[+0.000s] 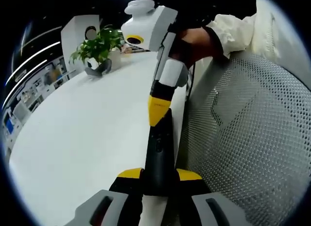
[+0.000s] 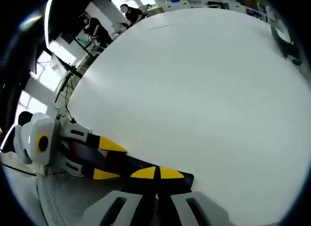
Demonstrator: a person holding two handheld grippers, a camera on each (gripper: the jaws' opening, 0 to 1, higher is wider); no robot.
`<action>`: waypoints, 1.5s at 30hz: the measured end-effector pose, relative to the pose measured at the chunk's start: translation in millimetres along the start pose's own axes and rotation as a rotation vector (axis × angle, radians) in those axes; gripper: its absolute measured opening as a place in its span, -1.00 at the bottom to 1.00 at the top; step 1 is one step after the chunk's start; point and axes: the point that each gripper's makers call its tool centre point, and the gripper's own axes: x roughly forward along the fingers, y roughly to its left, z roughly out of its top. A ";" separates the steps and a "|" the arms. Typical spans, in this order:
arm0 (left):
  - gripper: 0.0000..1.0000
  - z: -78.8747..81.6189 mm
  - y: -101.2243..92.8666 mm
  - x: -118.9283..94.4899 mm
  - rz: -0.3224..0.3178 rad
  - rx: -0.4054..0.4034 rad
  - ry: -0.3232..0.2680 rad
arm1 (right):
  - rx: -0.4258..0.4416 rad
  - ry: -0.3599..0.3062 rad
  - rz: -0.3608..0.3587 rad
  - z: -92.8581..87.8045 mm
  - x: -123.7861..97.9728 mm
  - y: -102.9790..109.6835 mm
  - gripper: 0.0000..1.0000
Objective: Press the specified remote control buttons in sequence, fully releasing each button before pressing the next.
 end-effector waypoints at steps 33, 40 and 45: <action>-0.51 0.4 0.2 -0.4 -0.004 -0.024 -0.018 | 0.057 0.053 0.078 -7.2 -4.3 13.7 -1.00; -0.50 0.4 0.1 -0.7 -0.002 -0.025 -0.022 | 0.048 0.070 0.066 -10.9 -2.9 12.9 -1.00; -0.50 0.2 -0.1 -0.6 -0.002 -0.022 -0.022 | 0.044 0.079 0.058 -12.3 -2.0 12.3 -1.00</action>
